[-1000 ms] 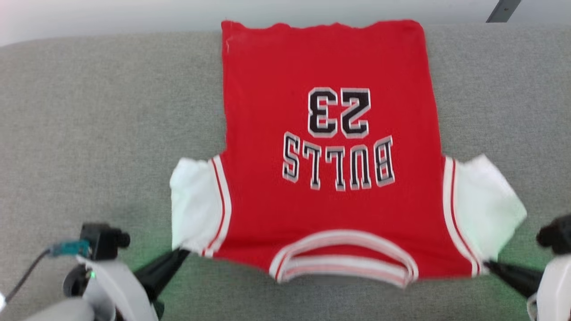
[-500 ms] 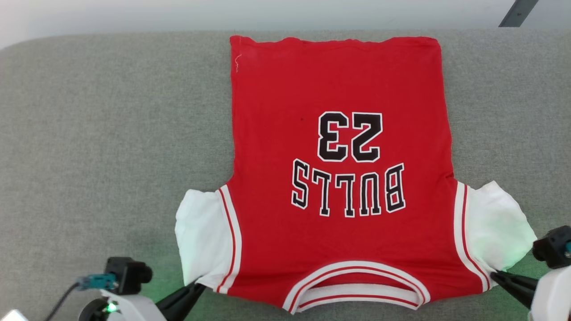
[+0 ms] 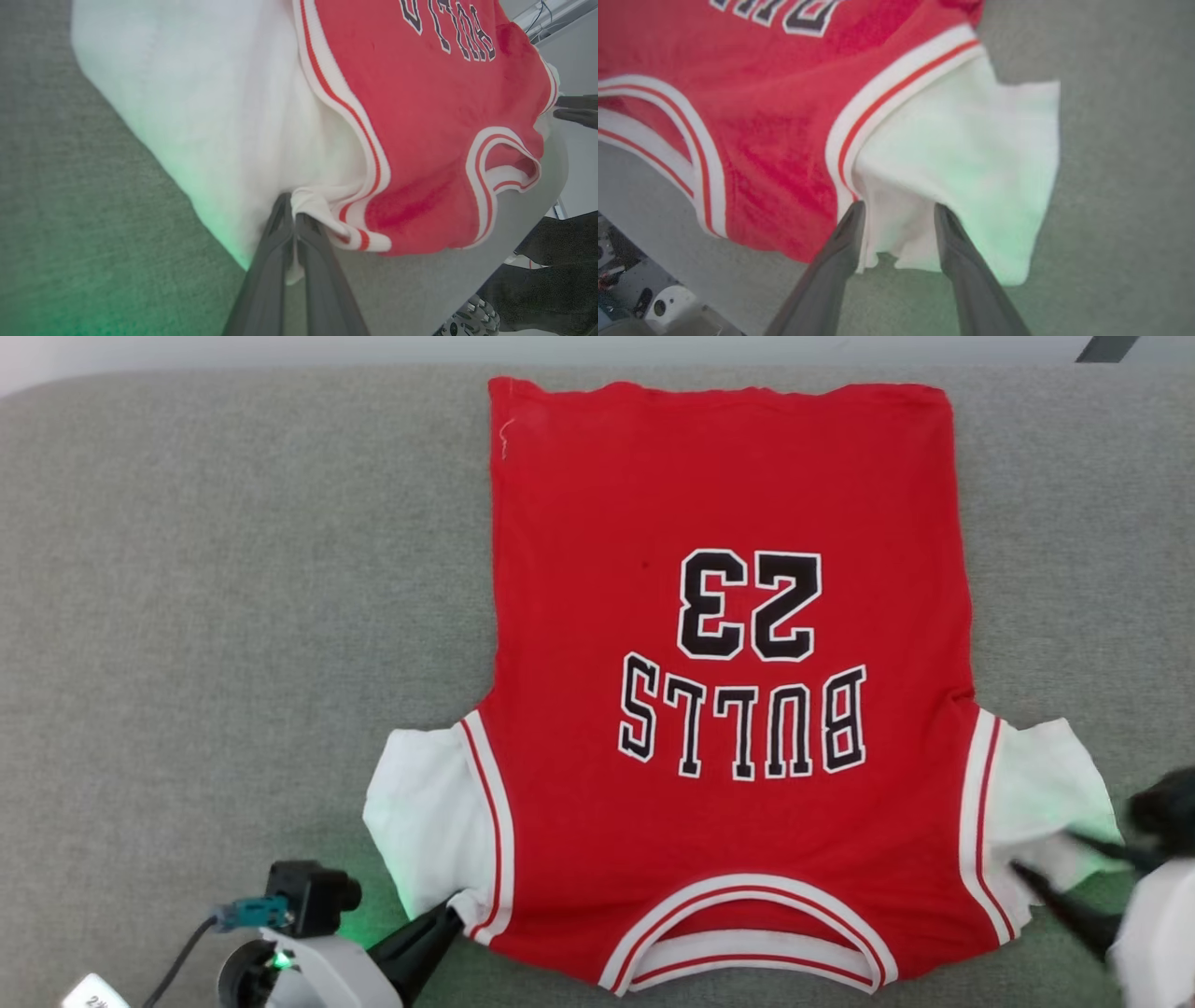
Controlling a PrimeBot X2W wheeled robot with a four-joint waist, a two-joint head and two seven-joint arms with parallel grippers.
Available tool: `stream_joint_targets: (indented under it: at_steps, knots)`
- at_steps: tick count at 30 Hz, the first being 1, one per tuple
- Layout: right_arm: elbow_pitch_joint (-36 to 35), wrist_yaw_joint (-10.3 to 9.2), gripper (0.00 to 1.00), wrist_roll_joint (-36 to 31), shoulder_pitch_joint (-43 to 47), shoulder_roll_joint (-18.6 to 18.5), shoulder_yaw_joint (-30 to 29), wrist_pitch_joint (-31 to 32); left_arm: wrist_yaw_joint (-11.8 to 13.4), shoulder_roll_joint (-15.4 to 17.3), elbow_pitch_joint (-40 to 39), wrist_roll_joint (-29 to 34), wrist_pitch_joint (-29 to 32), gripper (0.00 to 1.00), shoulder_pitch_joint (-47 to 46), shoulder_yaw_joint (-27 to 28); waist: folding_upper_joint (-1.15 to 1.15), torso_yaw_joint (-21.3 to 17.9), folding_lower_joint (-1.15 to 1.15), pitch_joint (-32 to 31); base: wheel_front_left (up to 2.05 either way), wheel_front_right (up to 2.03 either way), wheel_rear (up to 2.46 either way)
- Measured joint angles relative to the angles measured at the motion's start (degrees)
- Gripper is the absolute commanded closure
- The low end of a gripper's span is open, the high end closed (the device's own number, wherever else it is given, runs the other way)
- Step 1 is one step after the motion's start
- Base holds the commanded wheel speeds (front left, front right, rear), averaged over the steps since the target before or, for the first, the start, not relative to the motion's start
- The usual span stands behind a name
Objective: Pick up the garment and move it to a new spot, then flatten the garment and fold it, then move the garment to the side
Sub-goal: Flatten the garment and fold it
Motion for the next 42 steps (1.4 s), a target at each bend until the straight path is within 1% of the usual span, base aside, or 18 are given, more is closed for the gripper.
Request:
stream_joint_targets:
  at_steps: [5, 7, 9, 11, 13, 15, 19, 23, 25, 28, 31, 34, 37, 38, 39, 40, 42]
  knots:
    - [-9.7, 0.0, 0.0, 0.8, 1.8, -3.0, -10.2, 6.6, 0.0, -2.3, 0.1, 2.5, -0.5, 1.0, -0.4, 1.4, 0.0, 1.3, 0.0, 1.0, 0.0, 0.0, 0.0]
    - [-12.6, 0.0, 0.0, 1.4, 0.9, -3.8, -13.8, 8.9, 0.1, -3.1, -0.2, 3.6, -0.5, 1.0, -0.7, 2.0, 0.0, 1.9, 0.0, 1.6, 0.0, 0.0, 0.0]
    - [-13.2, 0.0, 0.0, 1.7, -2.7, -4.0, -16.2, 10.6, 0.1, -4.0, -0.5, 4.8, -0.5, 1.0, -1.2, 2.4, 0.0, 2.5, 0.0, 2.4, 0.0, 0.0, 0.0]
    - [-11.8, 0.0, 0.0, 2.7, -8.4, -3.1, -16.9, 11.3, 0.1, -4.9, -0.8, 5.8, -0.5, 1.0, -1.9, 3.0, 0.0, 3.1, 0.0, 3.4, 0.0, 0.0, 0.0]
    - [-8.0, 0.0, 0.0, 2.2, -15.6, -2.1, -16.0, 11.7, -0.1, -5.8, -1.2, 7.1, -0.5, 1.0, -2.8, 3.4, 0.0, 3.7, 0.0, 4.7, 0.0, 0.0, 0.0]
    - [-2.5, 0.0, 0.0, 0.0, -23.7, -1.7, -13.7, 12.3, -0.3, -6.6, -1.6, 8.3, -0.6, 1.0, -4.1, 3.6, 0.0, 4.4, 0.0, 6.1, 0.0, 0.0, 0.0]
    - [10.8, 0.0, 0.0, -3.4, -38.6, -0.2, -8.4, 14.8, -1.5, -8.3, -2.0, 10.4, -0.8, 1.0, -6.7, 3.4, 0.0, 6.1, 0.0, 9.3, 0.0, 0.0, 0.0]
    - [23.8, 0.0, 0.0, -5.6, -50.4, 1.4, -4.0, 18.2, -2.7, -9.6, -2.4, 12.0, -0.8, 1.0, -8.6, 2.9, 0.0, 8.3, 0.0, 12.3, 0.0, 0.0, 0.0]
    - [28.8, 0.0, 0.0, -7.2, -54.5, 1.6, -1.8, 19.6, -3.2, -10.1, -2.7, 12.5, -1.0, 1.0, -9.4, 2.8, 0.0, 9.6, 0.0, 13.7, 0.0, 0.0, 0.0]
    - [34.8, 0.0, 0.0, -7.6, -59.0, 2.2, 0.6, 20.8, -3.7, -11.0, -3.2, 13.4, -1.1, 1.0, -10.3, 2.6, 0.0, 11.5, 0.0, 15.5, 0.0, 0.0, 0.0]
    - [39.9, 0.0, 0.0, -7.6, -62.0, 3.1, 1.1, 20.3, -4.7, -11.8, -3.5, 13.5, -1.1, 1.0, -10.7, 2.9, 0.0, 13.5, 0.0, 17.0, 0.0, 0.0, 0.0]
    - [43.2, 0.0, 0.0, -8.9, -64.7, 3.3, 2.6, 19.4, -5.2, -12.4, -3.7, 13.6, -1.3, 1.0, -10.9, 3.2, 0.0, 15.0, 0.0, 18.3, 0.0, 0.0, 0.0]
    - [46.3, 0.0, 0.0, -8.9, -67.1, 3.7, 3.3, 19.4, -5.6, -12.7, -3.9, 13.7, -1.4, 1.0, -10.9, 3.6, 0.0, 15.9, 0.0, 19.4, 0.0, 0.0, 0.0]
    - [47.1, -0.01, 0.51, -8.6, -67.8, 3.9, 3.6, 19.6, -5.7, -12.7, -4.0, 13.7, -1.4, 1.0, -10.9, 3.7, 0.0, 16.1, 0.0, 19.8, 0.0, 0.0, 0.0]
    - [47.6, -0.02, 0.78, -8.5, -68.5, 4.0, 4.0, 19.7, -5.7, -12.7, -4.1, 13.7, -1.4, 1.0, -10.9, 3.8, 0.0, 16.2, 0.0, 20.0, 0.0, 0.0, 0.0]
    - [48.1, -0.05, 1.0, -8.2, -69.0, 4.0, 4.5, 19.6, -5.8, -12.8, -4.1, 13.7, -1.5, 1.0, -10.9, 3.9, 0.0, 16.3, 0.0, 20.0, 0.0, 0.0, 0.0]
    - [49.0, -0.05, 1.0, -7.3, -69.3, 4.1, 5.5, 19.1, -6.0, -12.8, -3.9, 13.7, -1.5, 1.0, -10.8, 4.0, 0.0, 16.3, 0.0, 19.7, 0.0, 0.0, 0.0]
